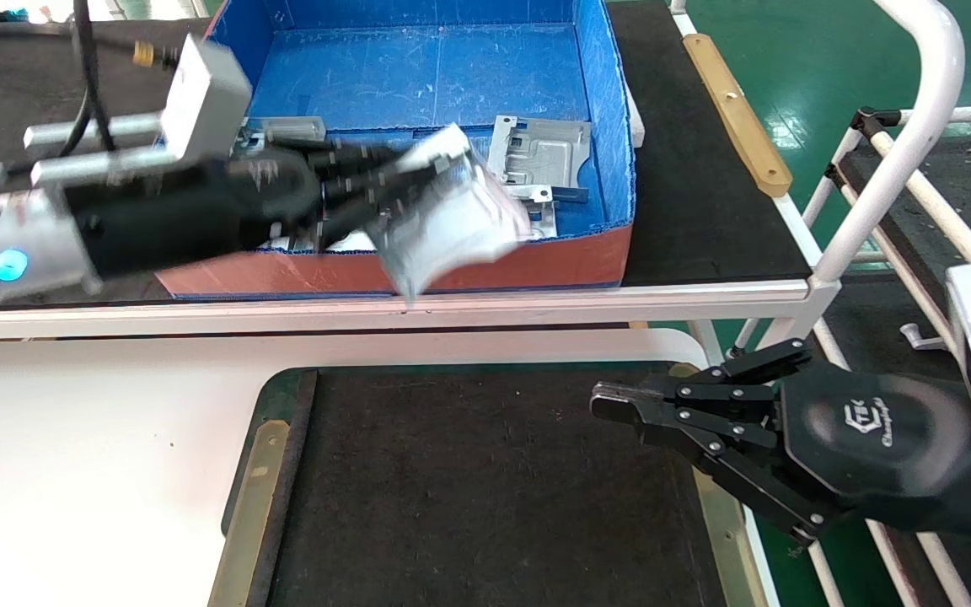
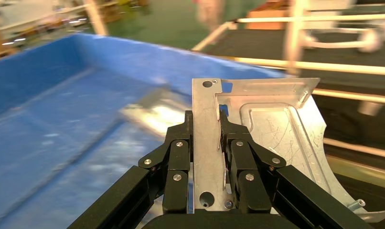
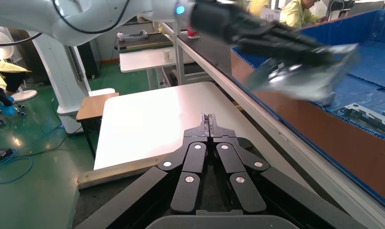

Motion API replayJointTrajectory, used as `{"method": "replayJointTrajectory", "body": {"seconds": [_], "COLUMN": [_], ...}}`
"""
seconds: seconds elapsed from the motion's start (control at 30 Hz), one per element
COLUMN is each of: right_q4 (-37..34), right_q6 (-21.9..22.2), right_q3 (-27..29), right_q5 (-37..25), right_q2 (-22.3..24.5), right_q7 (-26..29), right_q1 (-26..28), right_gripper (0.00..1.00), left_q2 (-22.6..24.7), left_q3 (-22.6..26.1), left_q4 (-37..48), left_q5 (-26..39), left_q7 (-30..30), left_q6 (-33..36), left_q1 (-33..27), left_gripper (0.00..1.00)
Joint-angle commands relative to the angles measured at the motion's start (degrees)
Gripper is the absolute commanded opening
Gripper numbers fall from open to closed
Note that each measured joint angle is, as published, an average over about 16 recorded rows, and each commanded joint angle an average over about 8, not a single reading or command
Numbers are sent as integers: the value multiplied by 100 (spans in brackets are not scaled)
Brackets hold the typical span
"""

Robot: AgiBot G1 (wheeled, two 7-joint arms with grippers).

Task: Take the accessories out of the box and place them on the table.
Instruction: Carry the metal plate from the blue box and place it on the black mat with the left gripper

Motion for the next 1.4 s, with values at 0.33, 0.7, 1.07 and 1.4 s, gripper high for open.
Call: {"method": "replayJointTrajectory", "body": {"seconds": [0.33, 0.7, 1.07, 1.4], "right_q4": [0, 0, 0, 0], "right_q6": [0, 0, 0, 0], "right_q3": [0, 0, 0, 0], "right_q5": [0, 0, 0, 0], "right_q2": [0, 0, 0, 0], "right_q7": [0, 0, 0, 0], "right_q1": [0, 0, 0, 0], "right_gripper": [68, 100, 100, 100], "left_q2": [-378, -6, 1025, 1996], "left_q3": [-125, 33, 230, 373], "left_q4": [-641, -355, 1059, 2906], "left_q5": [-539, -256, 164, 534], "left_q7": [534, 2071, 3868, 5192], "left_q6": [964, 1175, 882, 230], "left_q1": [770, 1299, 1351, 826], "left_gripper": [0, 0, 0, 0]}}
